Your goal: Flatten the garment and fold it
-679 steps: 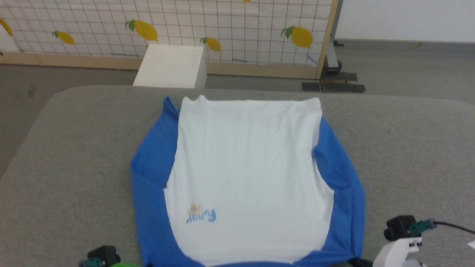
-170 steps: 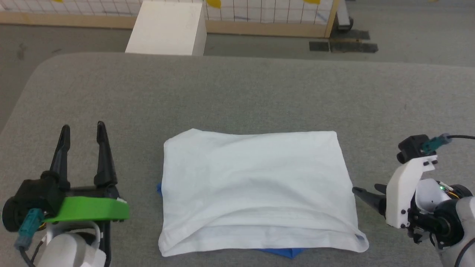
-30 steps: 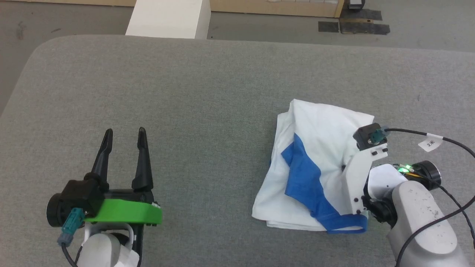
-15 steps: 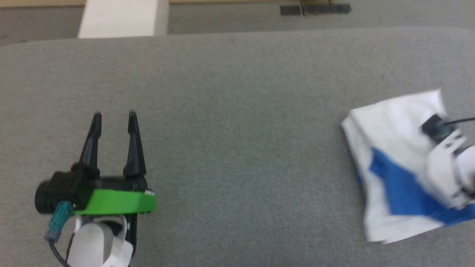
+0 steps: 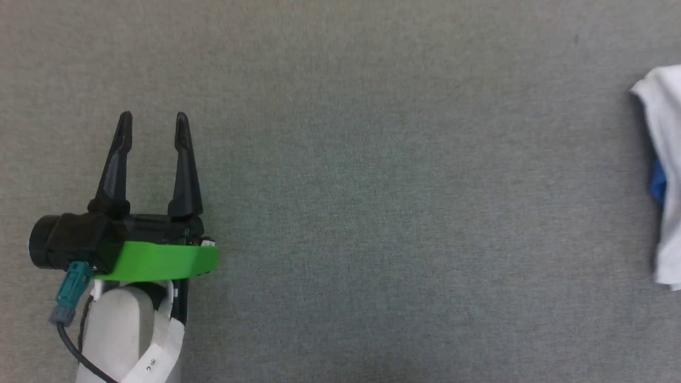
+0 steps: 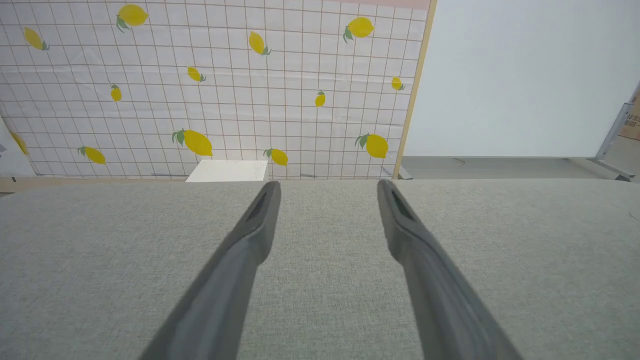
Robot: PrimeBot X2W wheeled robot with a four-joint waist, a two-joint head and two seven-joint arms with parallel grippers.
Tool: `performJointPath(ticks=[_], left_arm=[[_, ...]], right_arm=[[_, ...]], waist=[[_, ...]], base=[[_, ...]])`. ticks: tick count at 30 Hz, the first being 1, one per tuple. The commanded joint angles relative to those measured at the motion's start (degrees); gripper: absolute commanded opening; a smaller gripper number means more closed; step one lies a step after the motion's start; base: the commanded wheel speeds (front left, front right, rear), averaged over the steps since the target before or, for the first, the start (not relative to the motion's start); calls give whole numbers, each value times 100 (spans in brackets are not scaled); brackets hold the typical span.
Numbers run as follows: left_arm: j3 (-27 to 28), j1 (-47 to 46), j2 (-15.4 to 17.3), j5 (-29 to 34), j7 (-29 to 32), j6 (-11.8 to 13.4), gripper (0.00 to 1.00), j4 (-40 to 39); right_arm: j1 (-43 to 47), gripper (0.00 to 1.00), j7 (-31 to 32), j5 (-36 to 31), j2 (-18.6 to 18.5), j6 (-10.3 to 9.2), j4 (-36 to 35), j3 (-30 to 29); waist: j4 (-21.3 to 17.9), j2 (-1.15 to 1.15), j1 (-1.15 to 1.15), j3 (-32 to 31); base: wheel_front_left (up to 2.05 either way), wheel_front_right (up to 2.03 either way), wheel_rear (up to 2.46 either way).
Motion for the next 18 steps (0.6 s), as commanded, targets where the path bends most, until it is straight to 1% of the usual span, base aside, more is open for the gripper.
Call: performJointPath(ticks=[1,4,5,7,9,13,16,18], left_arm=[[16,-118,50,62,-13,23,100,-28],[30,-127,67,50,-12,45,100,-38],[32,-126,70,44,-12,49,100,-34],[36,-115,75,30,-13,57,100,-1],[40,-84,73,11,-13,69,100,57],[63,24,62,-76,-11,78,100,233],[104,121,52,-153,-9,94,100,390],[153,195,40,-223,-8,120,100,487]], right_arm=[[-96,0,-22,-94,-44,-12,106,-91],[-115,0,-48,-220,-76,-12,328,-299],[-129,5,-35,-246,-73,-12,413,-401],[-137,100,-70,-321,-31,-12,505,-547],[-133,100,-93,-347,35,-12,544,-641],[-135,100,-157,-286,149,-12,512,-753],[-272,100,-338,-118,249,-12,313,-989],[-408,100,-542,-18,402,-12,113,-1200]], waist=[[71,0,-1,390],[101,0,-1,434],[104,0,-1,433],[102,0,-1,379],[85,0,-1,254],[30,0,-1,-199],[-7,0,-1,-660],[-20,0,-1,-983]], base=[[0,0,0],[0,0,0],[0,0,0],[0,0,0],[0,0,0],[0,0,0],[0,0,0],[0,0,0]])
